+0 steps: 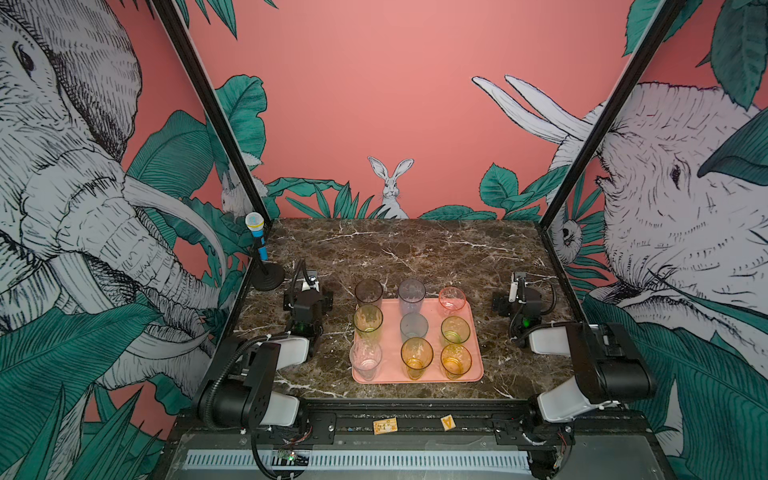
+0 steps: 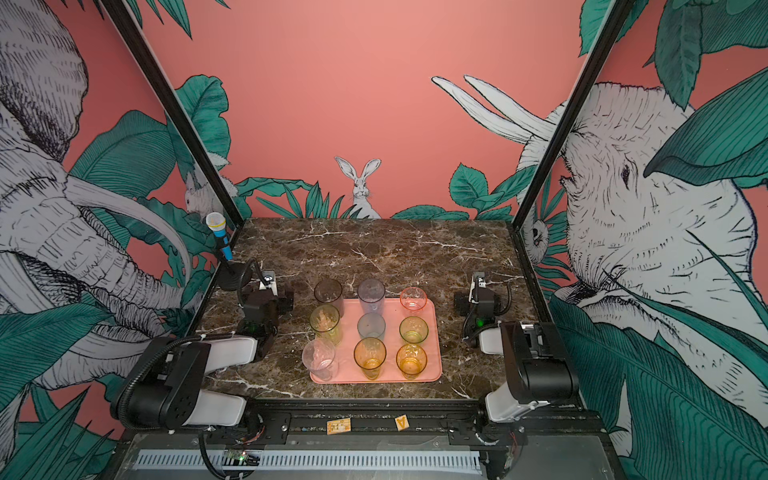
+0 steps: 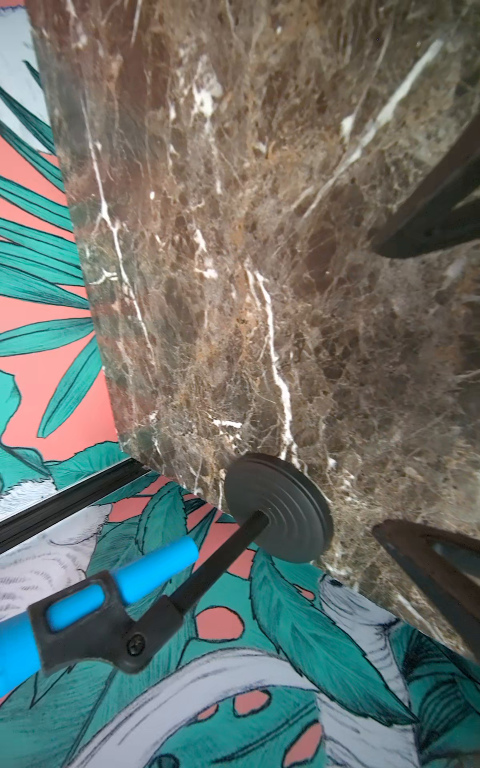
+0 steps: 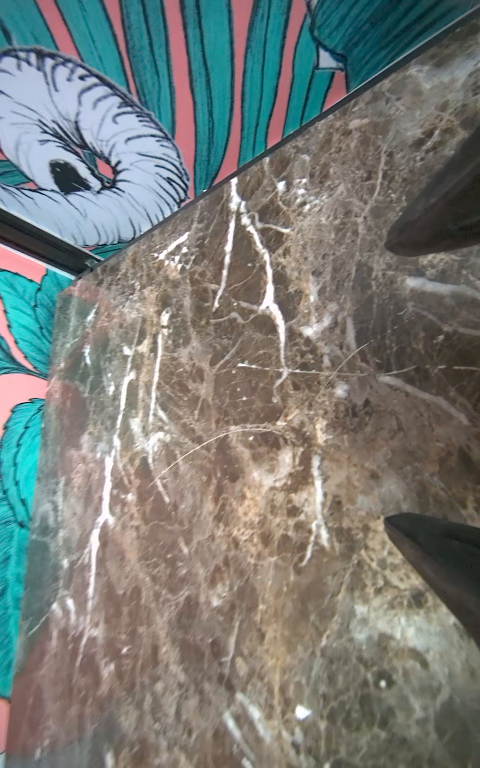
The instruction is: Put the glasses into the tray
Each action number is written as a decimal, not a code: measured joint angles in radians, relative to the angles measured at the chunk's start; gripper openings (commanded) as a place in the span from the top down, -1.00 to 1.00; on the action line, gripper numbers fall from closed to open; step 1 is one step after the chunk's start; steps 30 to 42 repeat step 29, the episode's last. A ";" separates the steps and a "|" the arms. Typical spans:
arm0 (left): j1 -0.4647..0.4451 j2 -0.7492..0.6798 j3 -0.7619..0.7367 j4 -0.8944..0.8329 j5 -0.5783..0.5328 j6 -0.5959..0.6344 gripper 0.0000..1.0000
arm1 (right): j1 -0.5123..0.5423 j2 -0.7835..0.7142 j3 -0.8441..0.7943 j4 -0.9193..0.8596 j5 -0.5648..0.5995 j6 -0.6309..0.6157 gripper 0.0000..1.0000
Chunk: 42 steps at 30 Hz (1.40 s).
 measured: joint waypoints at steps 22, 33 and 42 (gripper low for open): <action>0.085 0.148 0.042 0.081 0.125 -0.028 -0.99 | 0.000 0.000 0.000 0.055 -0.014 -0.004 -0.97; 0.086 0.148 0.042 0.081 0.131 -0.031 -0.99 | 0.000 0.000 0.000 0.055 -0.014 -0.004 -0.97; 0.086 0.148 0.042 0.081 0.131 -0.031 -0.99 | 0.000 0.000 0.000 0.055 -0.014 -0.004 -0.97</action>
